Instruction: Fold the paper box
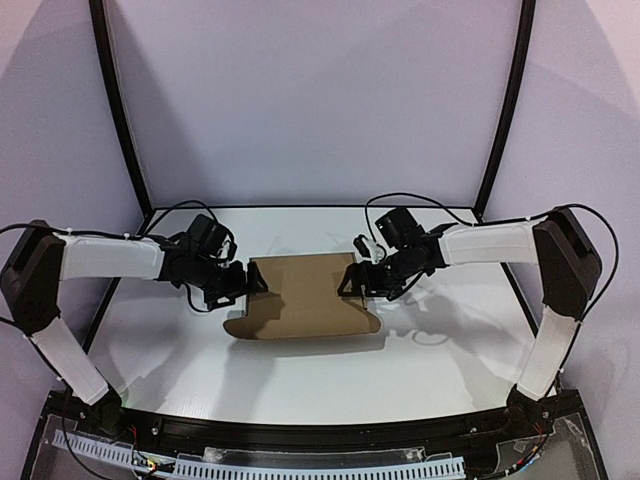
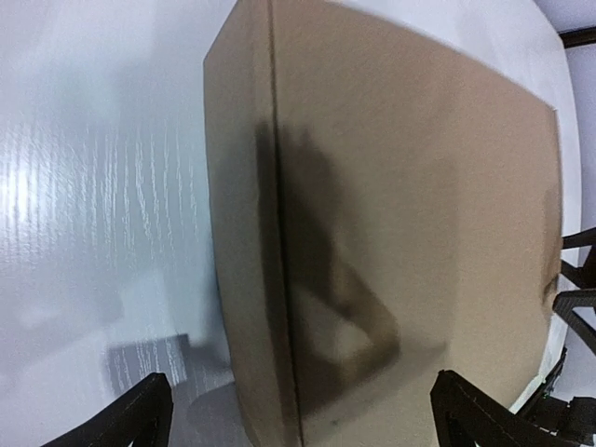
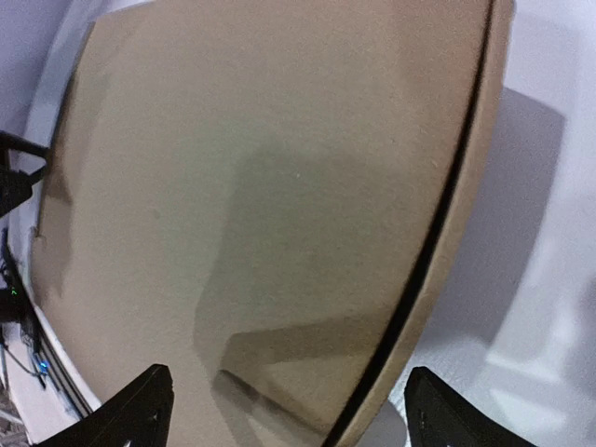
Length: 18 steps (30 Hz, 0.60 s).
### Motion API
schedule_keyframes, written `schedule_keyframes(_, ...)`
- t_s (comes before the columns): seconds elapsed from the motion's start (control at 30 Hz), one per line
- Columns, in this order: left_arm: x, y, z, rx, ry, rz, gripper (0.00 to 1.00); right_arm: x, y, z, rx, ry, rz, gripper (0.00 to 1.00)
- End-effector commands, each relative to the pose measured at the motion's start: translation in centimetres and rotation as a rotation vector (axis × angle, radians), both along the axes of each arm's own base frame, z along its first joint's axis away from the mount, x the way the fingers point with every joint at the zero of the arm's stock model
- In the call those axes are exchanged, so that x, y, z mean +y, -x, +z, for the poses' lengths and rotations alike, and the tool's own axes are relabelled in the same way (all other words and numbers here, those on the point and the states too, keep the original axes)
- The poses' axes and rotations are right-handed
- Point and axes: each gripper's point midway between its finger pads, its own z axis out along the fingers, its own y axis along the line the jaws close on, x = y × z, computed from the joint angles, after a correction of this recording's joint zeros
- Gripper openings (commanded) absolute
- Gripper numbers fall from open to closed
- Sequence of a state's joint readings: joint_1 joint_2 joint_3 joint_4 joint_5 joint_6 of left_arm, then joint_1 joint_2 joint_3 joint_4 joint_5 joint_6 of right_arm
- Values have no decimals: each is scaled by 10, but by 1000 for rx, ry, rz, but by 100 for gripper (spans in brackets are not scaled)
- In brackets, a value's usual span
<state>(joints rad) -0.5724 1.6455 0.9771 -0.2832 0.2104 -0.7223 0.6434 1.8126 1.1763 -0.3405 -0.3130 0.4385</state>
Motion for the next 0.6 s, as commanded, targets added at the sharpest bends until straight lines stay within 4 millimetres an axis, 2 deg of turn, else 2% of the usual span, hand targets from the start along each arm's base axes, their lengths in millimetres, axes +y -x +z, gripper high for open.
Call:
schedule_keyframes(0.0,2,-5,39,-151,43,0,99,9,-6,35,-109,-154,82,96)
schedule_keyframes(0.03,1,-10,51,-206,70,8,99,8,-5,39,-148,-172,98,98)
schedule_keyframes(0.17,7,-6,46,-266,84,16,99,-1,0,35,-179,-192,123,98)
schedule_keyframes(0.27,8,-8,33,-274,92,22,99,-2,6,26,-148,-232,141,98)
schedule_keyframes(0.57,-26,0,23,-255,297,-78,99,7,25,1,-47,-315,188,98)
